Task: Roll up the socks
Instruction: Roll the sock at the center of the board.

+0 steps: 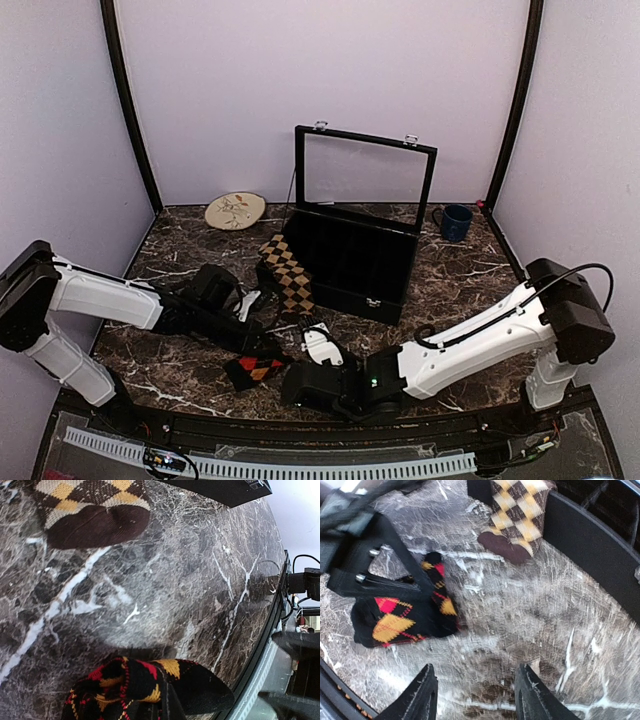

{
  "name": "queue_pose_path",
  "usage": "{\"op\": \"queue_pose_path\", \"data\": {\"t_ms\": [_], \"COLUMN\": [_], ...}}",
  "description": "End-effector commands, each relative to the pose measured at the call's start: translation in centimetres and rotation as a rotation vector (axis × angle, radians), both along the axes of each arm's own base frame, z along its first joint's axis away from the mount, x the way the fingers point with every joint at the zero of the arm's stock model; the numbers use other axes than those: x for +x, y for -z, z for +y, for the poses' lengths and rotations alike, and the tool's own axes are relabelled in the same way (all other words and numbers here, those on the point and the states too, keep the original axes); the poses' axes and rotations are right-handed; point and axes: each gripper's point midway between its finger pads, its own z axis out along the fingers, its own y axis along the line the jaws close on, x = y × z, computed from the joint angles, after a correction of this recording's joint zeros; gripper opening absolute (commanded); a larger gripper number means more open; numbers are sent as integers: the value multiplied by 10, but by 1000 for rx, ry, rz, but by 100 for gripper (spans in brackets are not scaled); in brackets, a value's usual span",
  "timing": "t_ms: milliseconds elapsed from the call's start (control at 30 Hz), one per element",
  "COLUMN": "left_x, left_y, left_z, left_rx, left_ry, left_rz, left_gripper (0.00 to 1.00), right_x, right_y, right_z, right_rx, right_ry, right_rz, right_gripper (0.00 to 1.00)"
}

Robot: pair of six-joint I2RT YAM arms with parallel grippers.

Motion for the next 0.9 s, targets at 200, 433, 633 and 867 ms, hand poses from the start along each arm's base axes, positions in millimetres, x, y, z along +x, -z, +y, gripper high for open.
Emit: {"op": "queue_pose_path", "data": {"t_ms": [200,433,633,867], "left_x": [10,15,15,10], "left_y": [-1,-3,-6,-3], "left_z": [11,17,19,22], "left_rx": [-23,-38,-70,-87], "left_ry": [-29,-76,-92,-94], "left_rz": [-161,-221,-251,-257], "left_gripper": [0,0,0,0], "right_x": [8,16,29,36], "right_y": [-8,0,12,29], "right_z": [-3,12,26,43], "right_rx": [411,574,709,758], "right_ry": [77,75,80,82], "right_rz": [201,331,434,515], "right_gripper": [58,62,65,65]}}
